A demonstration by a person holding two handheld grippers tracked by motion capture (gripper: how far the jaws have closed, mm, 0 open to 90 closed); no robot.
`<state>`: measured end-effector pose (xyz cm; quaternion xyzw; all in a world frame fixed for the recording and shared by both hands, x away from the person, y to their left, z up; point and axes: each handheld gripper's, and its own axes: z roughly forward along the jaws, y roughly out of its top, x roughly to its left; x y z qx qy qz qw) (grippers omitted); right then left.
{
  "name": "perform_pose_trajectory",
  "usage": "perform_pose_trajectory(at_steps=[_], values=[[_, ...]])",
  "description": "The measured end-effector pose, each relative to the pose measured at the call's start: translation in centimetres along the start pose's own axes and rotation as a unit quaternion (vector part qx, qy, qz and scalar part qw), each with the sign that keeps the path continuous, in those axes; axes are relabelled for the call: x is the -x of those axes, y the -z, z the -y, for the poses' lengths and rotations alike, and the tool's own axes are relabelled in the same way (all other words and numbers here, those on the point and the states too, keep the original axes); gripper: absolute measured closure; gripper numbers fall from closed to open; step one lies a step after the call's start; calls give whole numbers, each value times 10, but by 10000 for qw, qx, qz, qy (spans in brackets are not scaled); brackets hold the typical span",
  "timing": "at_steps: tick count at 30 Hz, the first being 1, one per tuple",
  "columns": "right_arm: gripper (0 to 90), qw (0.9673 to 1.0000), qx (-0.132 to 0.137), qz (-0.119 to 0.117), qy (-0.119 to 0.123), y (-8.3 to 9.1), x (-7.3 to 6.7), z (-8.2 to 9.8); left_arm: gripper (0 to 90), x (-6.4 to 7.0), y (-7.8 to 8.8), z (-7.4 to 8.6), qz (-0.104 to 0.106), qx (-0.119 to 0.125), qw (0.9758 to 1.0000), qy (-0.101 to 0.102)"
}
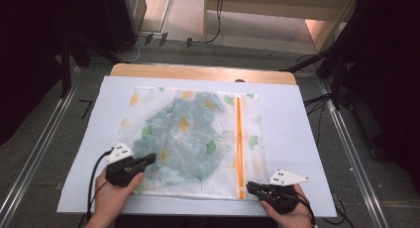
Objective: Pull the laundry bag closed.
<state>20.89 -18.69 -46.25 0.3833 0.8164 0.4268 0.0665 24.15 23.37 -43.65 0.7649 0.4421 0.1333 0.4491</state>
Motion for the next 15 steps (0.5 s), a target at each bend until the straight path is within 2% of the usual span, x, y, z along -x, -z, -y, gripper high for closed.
perform_pose_trajectory(at_steps=[2,5,8,11,15], values=[[704,10000,19,-12,30,-4,-1,1,900,15,-13,-1,191,-79,9998,-72],[620,9998,-147,-146,40,-8,-2,5,900,34,-29,0,373,-211,9988,-228],[607,9990,-347,-31,265,-14,-5,10,900,56,-48,0,689,-340,9964,-349],[647,9988,-375,-26,328,-13,-7,11,891,78,-67,-1,982,-497,9930,-425],[812,9979,-454,-174,422,-13,-10,11,875,105,-88,-2,1312,-656,9877,-548]])
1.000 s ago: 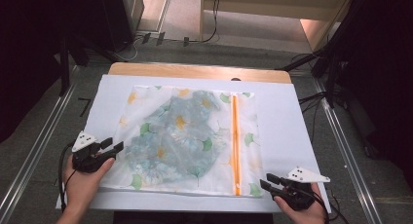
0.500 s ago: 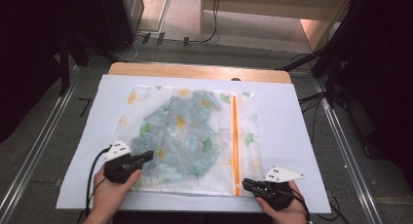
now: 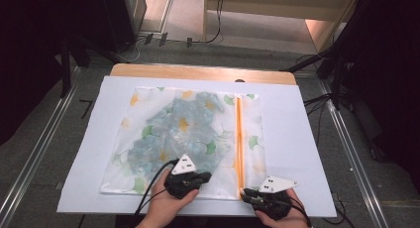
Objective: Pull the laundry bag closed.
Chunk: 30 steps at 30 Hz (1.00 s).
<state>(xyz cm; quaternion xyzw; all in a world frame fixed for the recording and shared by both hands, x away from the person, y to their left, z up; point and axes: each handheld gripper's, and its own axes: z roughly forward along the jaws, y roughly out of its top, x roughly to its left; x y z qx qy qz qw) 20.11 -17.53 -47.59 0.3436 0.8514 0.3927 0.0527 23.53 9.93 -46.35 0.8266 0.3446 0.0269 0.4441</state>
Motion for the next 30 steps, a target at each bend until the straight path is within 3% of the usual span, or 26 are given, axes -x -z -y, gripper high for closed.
perform_pose_trajectory(at_steps=[3,6,8,15,17,20,23,26,30], values=[[879,10000,-67,-45,-17,0,-1,-3,858,11,-18,-2,158,-167,9997,-80],[900,10000,47,2,1,3,-1,-4,864,18,-30,2,69,-419,9985,-338],[900,9998,162,97,-47,6,0,-5,882,20,-31,3,16,-447,9980,-439],[900,9975,565,246,-347,14,7,-10,889,23,-32,3,4,-447,9979,-462],[889,9978,490,236,-384,12,7,-10,885,22,-32,3,5,-462,9979,-456],[801,9986,336,118,-404,7,4,-7,892,20,-31,3,37,-466,9982,-380],[693,9988,137,202,-425,0,0,-5,900,18,-31,4,107,-437,9986,-272],[615,9985,131,236,-471,-4,-1,-5,900,19,-31,4,64,-448,9985,-295],[662,9991,37,271,-320,-9,-7,-6,900,17,-31,4,108,-464,9985,-252]])
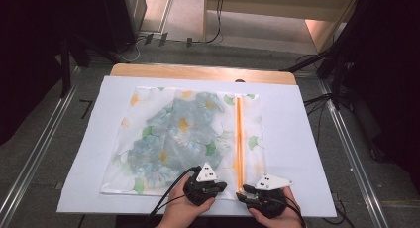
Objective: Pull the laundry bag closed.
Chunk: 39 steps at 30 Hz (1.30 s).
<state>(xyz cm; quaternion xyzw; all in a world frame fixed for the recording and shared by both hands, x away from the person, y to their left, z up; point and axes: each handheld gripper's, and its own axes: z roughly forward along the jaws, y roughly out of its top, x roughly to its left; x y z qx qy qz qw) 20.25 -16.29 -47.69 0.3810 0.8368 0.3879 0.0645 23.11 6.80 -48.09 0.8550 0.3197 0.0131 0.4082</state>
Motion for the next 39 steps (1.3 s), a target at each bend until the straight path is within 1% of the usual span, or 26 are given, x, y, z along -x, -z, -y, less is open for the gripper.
perform_pose_trajectory(at_steps=[2,3,4,7,8,11,12,13,15,19,20,21,24,28,31,35,36,39], values=[[729,9999,-32,-99,-55,0,1,-1,900,0,0,0,6,11,10000,-10],[777,9998,-35,-177,-120,1,2,-2,900,1,0,0,-7,18,10000,-26],[798,9997,-27,-204,-107,1,3,-2,900,1,0,0,-34,-1,10000,-45],[825,9996,-14,-252,-96,3,4,-2,900,1,0,0,-24,10,10000,-37],[833,9996,-3,-259,-102,4,4,-3,900,1,0,0,-6,12,10000,-31],[879,9997,134,-148,-104,8,6,-4,900,1,0,0,-15,21,10000,-42],[900,9997,169,-102,-141,9,7,-4,900,1,0,0,-21,17,10000,-36],[900,9997,179,-32,-147,10,8,-3,900,1,0,0,-24,8,10000,-42],[900,9997,194,-28,-177,11,9,-4,900,1,0,0,1,20,10000,-19],[900,9996,238,74,-110,10,10,-5,900,0,0,0,19,1,10000,22],[900,9996,239,92,-115,10,10,-5,900,-1,0,0,23,-8,10000,6],[900,9995,263,75,-132,10,11,-6,900,-1,0,0,22,-2,10000,36],[900,9994,305,70,-147,11,14,-6,900,-1,0,0,47,12,10000,38],[900,9990,401,51,-213,12,16,-6,900,0,0,0,9,15,10000,25],[900,9988,443,99,-162,13,15,-7,900,0,0,0,16,16,10000,19],[900,9990,414,28,-138,12,15,-7,895,0,0,0,45,10,10000,2],[900,9991,413,45,-122,11,15,-7,893,0,0,0,41,12,10000,-7],[900,9992,387,12,-135,9,15,-8,892,0,0,0,58,11,10000,18]])
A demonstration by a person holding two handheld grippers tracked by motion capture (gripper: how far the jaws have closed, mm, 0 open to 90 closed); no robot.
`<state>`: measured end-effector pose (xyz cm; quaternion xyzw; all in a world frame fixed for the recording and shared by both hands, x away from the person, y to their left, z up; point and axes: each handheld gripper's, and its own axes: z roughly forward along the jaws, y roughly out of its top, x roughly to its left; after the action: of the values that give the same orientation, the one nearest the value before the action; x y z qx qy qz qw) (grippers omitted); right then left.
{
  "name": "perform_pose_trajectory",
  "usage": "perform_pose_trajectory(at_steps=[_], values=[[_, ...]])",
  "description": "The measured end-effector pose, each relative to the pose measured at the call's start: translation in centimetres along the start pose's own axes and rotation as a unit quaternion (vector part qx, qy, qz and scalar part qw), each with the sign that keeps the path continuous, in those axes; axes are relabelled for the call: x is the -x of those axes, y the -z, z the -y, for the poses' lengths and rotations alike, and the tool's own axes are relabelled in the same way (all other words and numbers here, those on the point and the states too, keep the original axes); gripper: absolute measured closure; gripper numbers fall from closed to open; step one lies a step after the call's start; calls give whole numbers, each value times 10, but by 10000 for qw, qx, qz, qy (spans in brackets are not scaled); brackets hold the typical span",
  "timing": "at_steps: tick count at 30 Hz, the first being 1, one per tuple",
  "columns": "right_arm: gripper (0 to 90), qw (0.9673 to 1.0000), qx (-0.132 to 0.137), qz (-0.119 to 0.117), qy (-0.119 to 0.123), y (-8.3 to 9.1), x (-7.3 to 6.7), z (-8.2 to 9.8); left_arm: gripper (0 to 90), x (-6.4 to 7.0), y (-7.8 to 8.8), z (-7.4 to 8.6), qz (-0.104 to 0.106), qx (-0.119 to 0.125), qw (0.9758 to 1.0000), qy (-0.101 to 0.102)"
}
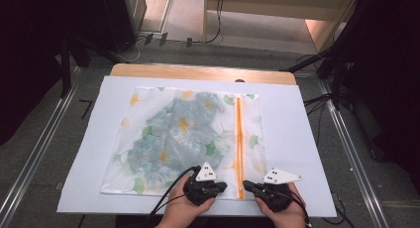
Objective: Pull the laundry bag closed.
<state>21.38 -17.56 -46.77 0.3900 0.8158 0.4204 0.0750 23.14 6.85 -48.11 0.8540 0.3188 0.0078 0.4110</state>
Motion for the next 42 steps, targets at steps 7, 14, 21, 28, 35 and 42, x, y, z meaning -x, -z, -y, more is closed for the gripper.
perform_pose_trajectory(at_steps=[7,14,21,28,35,42], values=[[900,10000,-42,-47,64,-7,-1,-1,891,1,0,0,-23,9,10000,-38],[900,9998,-88,-24,182,-16,-6,-6,891,0,0,0,-3,5,10000,-10],[896,9997,-194,-90,144,-18,-4,-4,890,0,0,0,33,8,10000,11],[900,9995,-265,-83,151,-14,-2,-3,889,-1,0,0,50,-13,10000,33],[895,9992,-368,-142,92,-11,2,0,891,-2,0,0,67,-14,10000,63],[898,9986,-455,-260,33,-10,7,5,896,-2,0,0,60,-15,10000,77]])
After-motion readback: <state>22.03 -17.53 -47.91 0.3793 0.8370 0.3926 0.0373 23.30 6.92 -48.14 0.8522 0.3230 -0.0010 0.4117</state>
